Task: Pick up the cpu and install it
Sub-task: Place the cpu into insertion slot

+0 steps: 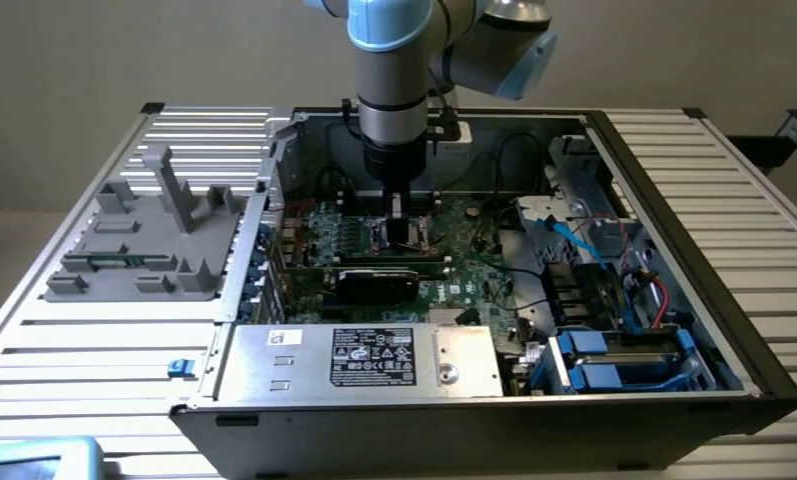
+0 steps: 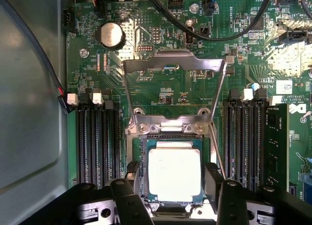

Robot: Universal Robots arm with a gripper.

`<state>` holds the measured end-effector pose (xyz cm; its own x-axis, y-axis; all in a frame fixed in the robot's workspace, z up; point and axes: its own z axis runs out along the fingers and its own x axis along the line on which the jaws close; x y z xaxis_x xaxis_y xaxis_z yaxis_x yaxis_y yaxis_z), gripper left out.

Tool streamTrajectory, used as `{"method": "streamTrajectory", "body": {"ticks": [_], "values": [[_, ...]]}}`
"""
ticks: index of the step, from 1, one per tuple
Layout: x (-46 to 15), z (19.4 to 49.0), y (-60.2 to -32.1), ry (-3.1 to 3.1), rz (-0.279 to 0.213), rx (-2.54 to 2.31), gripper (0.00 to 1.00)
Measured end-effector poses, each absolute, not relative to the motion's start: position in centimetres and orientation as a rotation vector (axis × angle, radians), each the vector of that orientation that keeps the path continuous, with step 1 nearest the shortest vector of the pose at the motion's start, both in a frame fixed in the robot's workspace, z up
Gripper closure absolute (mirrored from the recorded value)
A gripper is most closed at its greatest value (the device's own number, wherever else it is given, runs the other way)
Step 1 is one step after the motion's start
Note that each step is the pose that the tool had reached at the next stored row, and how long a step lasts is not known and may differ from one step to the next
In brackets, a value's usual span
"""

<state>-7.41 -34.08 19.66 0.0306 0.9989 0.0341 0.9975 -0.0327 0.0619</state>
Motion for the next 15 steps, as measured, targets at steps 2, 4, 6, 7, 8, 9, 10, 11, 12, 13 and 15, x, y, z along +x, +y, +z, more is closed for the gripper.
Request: {"method": "streamTrajectory", "body": {"ticks": [2,4,6,7,8,9,10,11,12,13,15], "values": [[-7.41,19.66,-34.06,2.171,0.112,2.241,0.38],[-7.40,19.66,-34.05,2.171,0.117,2.241,0.38],[-7.40,19.65,-34.04,2.171,0.119,2.241,0.38],[-7.41,19.66,-34.04,2.171,0.120,2.241,0.38],[-7.41,19.67,-34.03,2.170,0.120,2.241,0.38],[-7.41,19.66,-34.02,2.170,0.120,2.241,0.38],[-7.41,19.66,-34.02,2.170,0.120,2.241,0.38],[-7.41,19.66,-34.02,2.170,0.120,2.241,0.38],[-7.41,19.66,-34.02,2.169,0.120,2.242,0.38],[-7.41,19.66,-34.02,2.170,0.121,2.242,0.38],[-7.41,19.72,-34.02,2.170,0.120,2.242,0.38]]}}
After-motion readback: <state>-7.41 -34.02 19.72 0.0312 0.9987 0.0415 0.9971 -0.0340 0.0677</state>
